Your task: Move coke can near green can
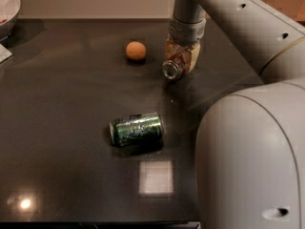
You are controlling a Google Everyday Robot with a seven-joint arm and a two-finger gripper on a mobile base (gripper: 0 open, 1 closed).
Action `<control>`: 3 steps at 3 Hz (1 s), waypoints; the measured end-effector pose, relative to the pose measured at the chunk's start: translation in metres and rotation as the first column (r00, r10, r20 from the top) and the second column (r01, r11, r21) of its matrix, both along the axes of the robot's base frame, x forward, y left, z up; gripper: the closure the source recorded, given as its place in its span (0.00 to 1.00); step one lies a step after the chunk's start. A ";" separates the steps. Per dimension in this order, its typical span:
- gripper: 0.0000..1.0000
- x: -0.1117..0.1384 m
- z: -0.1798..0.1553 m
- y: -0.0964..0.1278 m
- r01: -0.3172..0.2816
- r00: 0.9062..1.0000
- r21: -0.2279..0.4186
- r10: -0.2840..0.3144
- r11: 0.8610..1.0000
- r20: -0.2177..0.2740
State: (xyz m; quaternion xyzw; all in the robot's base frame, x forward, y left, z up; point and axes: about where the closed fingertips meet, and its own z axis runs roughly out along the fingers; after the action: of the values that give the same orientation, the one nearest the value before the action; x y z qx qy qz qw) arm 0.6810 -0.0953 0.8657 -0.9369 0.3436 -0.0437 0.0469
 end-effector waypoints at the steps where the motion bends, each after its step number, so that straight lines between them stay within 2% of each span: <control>1: 1.00 -0.031 0.019 0.004 -0.036 0.999 0.039 0.036 0.999 0.009; 2: 1.00 -0.072 0.030 0.015 -0.096 0.995 0.077 0.097 0.992 -0.003; 3: 1.00 -0.111 0.029 0.029 -0.156 0.986 0.103 0.161 0.982 -0.034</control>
Offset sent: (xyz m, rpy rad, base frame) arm -0.1419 0.0231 0.0438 0.1053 0.0704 0.1790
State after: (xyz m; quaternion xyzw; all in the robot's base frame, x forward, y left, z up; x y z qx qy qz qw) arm 0.5700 -0.0668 0.8944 -0.9585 0.2706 -0.0029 0.0898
